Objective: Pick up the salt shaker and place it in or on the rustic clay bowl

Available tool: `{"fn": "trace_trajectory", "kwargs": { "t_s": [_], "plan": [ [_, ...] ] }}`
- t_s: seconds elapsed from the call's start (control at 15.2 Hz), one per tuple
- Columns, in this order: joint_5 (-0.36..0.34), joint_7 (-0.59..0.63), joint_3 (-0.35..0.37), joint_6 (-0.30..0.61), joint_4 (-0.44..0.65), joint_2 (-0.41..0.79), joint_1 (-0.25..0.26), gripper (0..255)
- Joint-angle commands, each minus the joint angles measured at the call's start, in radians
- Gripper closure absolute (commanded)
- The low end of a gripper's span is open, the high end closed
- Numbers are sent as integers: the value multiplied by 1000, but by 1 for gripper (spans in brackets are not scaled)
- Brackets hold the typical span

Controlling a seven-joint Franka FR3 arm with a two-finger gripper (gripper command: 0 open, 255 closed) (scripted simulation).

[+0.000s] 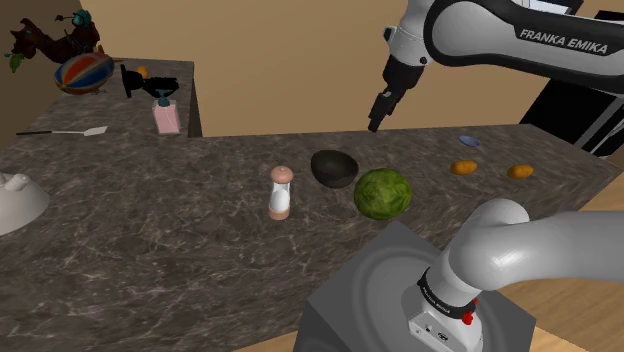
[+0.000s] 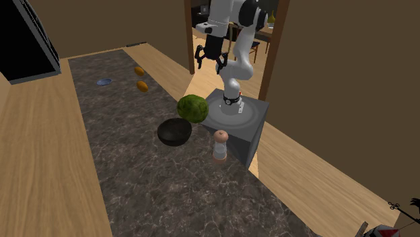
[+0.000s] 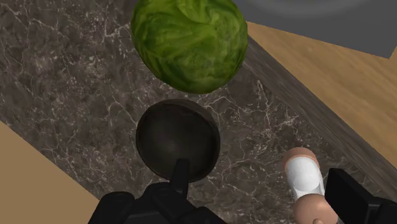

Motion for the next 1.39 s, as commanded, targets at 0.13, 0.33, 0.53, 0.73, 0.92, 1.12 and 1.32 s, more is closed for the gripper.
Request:
{"fn": "trace_trajectory", "kwargs": {
  "t_s": [0.13, 0.33, 0.53, 0.73, 0.92, 1.12, 1.32],
  "plan": [
    [7, 31, 31, 57, -22, 35, 8, 0],
    [13, 79, 78, 144, -46, 97, 17, 0],
    [12, 129, 127, 229, -58, 171, 22, 0],
    [2, 182, 177, 311, -57, 256, 22, 0],
    [-20, 241, 229, 387, -43, 350, 16, 0],
    [-59, 308, 281, 456, -17, 454, 6, 0],
    [-119, 386, 333, 513, 23, 565, -8, 0]
  ]
}}
